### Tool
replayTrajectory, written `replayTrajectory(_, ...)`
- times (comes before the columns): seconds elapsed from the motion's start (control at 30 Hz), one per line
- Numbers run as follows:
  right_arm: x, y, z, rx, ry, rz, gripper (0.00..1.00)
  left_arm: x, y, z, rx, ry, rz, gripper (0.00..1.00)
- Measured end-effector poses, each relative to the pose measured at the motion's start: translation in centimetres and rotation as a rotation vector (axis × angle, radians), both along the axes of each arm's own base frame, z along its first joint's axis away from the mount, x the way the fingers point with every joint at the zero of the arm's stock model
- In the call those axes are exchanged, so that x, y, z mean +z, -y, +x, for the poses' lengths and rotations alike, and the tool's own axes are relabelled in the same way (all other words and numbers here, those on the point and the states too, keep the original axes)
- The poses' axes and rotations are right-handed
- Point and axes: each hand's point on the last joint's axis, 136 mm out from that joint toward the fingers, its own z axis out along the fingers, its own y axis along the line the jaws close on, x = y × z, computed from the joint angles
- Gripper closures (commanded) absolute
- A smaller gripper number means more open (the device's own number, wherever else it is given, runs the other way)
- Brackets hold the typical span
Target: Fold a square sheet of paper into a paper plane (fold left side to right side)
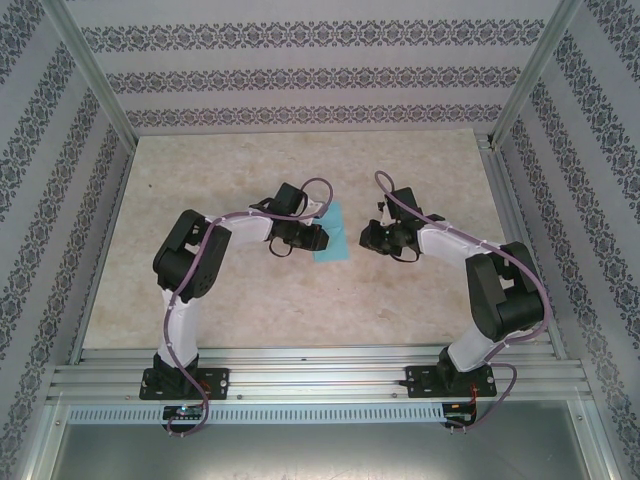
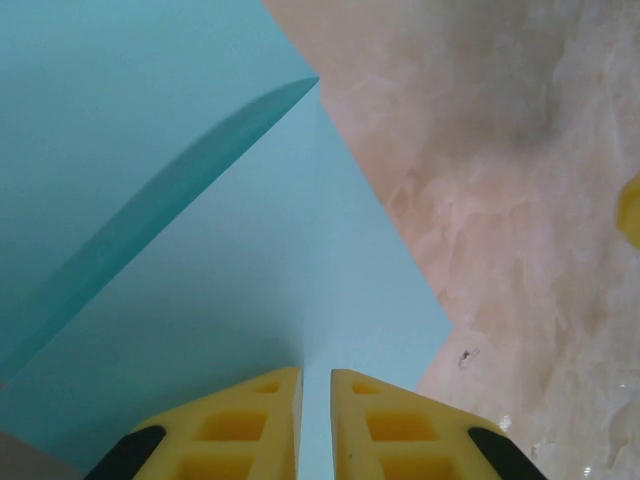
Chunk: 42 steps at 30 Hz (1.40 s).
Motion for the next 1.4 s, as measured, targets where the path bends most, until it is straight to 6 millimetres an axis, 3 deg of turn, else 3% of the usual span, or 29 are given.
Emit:
replayTrajectory(0.2, 0.6, -2.4, -0.1, 0.035, 0.022, 0.049, 0.86, 0.0, -0.1, 0.3, -0.002, 0.006, 0.001, 0.85)
replayTrajectory(0.37, -0.7, -3.9, 0.1, 0.042, -0.007, 0.079, 0.86, 0.3, 0.0, 0.6, -0.002, 0.018, -0.005, 0.85)
replayTrajectory(0.73, -1.9, -6.7, 5.9, 0.01, 0.01, 0.128, 0.86, 0.4, 0.0, 0.7, -0.001, 0.018, -0.005, 0.84)
replayTrajectory(1.03, -4.3, -6.8, 6.6, -0.001, -0.029, 0.101, 0.86, 0.5, -0.8, 1.3, 0.017, 0.014, -0.016, 0.79)
replayTrajectory(1.27, -4.4, -6.8, 6.6, 0.001, -0.03, 0.097, 0.86, 0.7, -2.2, 2.5, 0.051, 0.013, -0.021, 0.79)
replayTrajectory(1.4, -4.4, -6.8, 6.6, 0.001, -0.029, 0.097, 0.86, 1.9, -1.7, 3.2, 0.041, 0.033, -0.038, 0.79)
